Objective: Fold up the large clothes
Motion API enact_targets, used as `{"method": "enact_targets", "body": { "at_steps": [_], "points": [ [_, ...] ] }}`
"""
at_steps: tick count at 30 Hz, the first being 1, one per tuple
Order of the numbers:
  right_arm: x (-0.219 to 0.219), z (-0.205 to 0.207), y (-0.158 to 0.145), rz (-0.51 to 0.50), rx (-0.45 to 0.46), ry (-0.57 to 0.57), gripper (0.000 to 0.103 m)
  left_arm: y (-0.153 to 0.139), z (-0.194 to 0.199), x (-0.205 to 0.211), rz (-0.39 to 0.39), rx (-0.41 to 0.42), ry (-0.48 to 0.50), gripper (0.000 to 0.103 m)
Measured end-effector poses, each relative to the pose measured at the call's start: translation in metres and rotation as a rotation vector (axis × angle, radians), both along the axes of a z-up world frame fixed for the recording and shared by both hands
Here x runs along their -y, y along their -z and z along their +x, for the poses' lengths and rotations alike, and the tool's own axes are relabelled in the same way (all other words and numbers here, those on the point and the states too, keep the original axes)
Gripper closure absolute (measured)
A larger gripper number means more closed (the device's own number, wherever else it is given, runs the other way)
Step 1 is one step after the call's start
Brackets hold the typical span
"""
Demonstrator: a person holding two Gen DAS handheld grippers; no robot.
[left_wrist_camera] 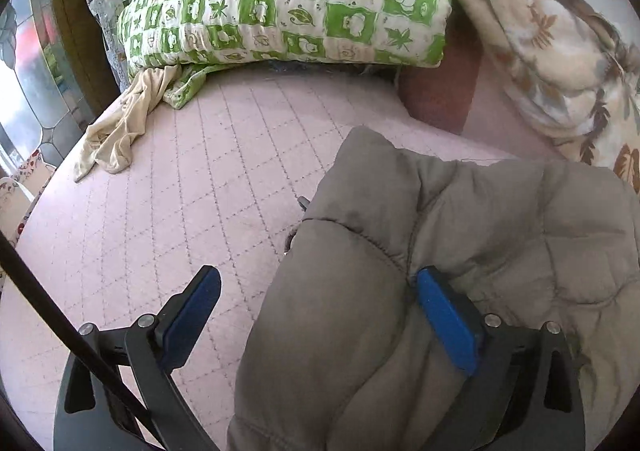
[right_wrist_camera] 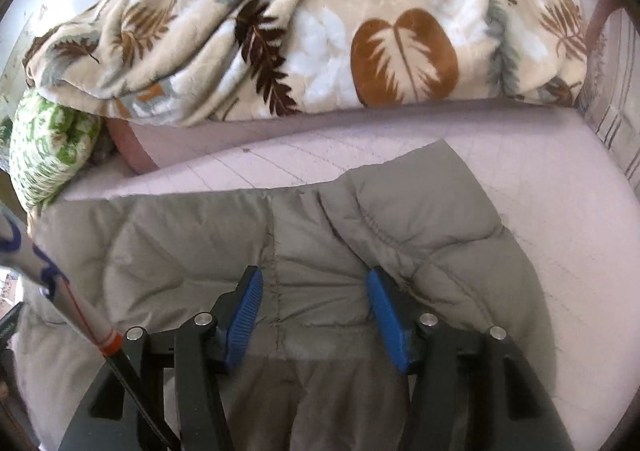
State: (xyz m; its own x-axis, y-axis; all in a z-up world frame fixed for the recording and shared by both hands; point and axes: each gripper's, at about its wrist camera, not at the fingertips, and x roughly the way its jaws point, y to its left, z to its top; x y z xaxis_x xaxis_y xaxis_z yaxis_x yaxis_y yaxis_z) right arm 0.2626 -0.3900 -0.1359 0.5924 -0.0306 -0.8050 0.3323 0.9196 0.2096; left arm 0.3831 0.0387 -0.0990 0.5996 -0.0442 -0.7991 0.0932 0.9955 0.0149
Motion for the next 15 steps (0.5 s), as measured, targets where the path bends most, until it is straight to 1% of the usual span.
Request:
{"method": "enact_targets", "body": {
  "at_steps": [3, 5, 6, 8, 9, 10, 12, 14, 15],
  "points": [
    [-0.007, 0.007, 0.0, -0.044, -0.03, -0.008, 0.045, -0.005, -0.003, 0.003, 0.033, 0.003, 0.008, 0.004],
    [-0.011, 0.009, -0.011, -0.074, -0.065, -0.023, 0.045, -0.013, -0.009, 0.005, 0.059, 0.024, 0.025, 0.004],
    [-0.012, 0.004, -0.023, -0.076, -0.05, -0.034, 0.045, -0.018, -0.014, 0.006, 0.065, 0.042, 0.036, 0.004],
    [-0.011, -0.01, -0.043, -0.051, 0.009, -0.033, 0.043, -0.021, -0.018, 0.004, 0.072, 0.057, 0.041, 0.004],
    [-0.008, -0.019, -0.051, -0.033, 0.041, -0.026, 0.037, -0.021, -0.018, 0.003, 0.074, 0.055, 0.041, 0.004],
    [-0.005, -0.025, -0.056, -0.027, 0.055, -0.016, 0.035, -0.017, -0.017, 0.003, 0.08, 0.045, 0.038, 0.004],
    [0.002, -0.032, -0.052, -0.046, 0.042, 0.01, 0.035, -0.012, -0.015, 0.003, 0.08, 0.03, 0.03, 0.004],
    [0.011, -0.03, -0.028, -0.053, -0.022, 0.023, 0.035, -0.008, -0.014, 0.002, 0.061, 0.024, 0.028, 0.004],
    [0.014, -0.03, -0.016, -0.041, -0.029, 0.025, 0.035, -0.006, -0.013, 0.002, 0.054, 0.026, 0.029, 0.004]
  ]
}}
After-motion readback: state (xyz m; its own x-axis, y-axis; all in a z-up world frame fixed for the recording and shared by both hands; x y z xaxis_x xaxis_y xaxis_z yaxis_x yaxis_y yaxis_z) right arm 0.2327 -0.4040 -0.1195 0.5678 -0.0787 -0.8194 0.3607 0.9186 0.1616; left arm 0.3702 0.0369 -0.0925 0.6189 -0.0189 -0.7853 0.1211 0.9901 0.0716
